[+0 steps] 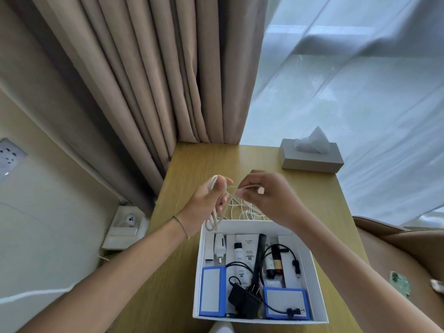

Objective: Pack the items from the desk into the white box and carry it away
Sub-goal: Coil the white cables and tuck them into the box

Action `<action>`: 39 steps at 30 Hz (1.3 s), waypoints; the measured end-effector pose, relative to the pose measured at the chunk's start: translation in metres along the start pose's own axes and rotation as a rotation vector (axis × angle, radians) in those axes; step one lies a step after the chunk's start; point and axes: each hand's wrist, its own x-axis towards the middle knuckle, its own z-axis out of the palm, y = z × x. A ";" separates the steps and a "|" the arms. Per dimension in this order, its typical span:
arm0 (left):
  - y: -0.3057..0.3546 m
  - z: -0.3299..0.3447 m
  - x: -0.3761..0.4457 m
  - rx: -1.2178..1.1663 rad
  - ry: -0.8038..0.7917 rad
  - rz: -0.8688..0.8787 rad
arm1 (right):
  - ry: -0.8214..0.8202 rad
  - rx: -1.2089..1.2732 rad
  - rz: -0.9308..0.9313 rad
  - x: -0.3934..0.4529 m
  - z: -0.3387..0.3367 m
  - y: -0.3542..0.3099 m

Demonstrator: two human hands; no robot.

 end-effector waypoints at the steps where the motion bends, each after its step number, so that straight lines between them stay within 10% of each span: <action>1: -0.002 0.004 -0.002 0.009 -0.049 -0.009 | 0.056 -0.006 -0.014 -0.001 0.003 0.001; 8: -0.013 0.019 -0.011 -0.004 -0.345 -0.101 | 0.182 0.067 -0.025 -0.014 0.024 0.013; 19: -0.045 0.025 -0.017 0.145 -0.445 -0.232 | -0.151 0.148 0.225 -0.047 0.038 0.046; 32: -0.090 -0.009 -0.041 0.629 -0.001 -0.133 | 0.130 0.184 0.711 -0.090 0.063 0.126; 39: -0.097 0.003 -0.047 0.669 -0.011 -0.115 | 0.175 0.129 0.850 -0.097 0.079 0.153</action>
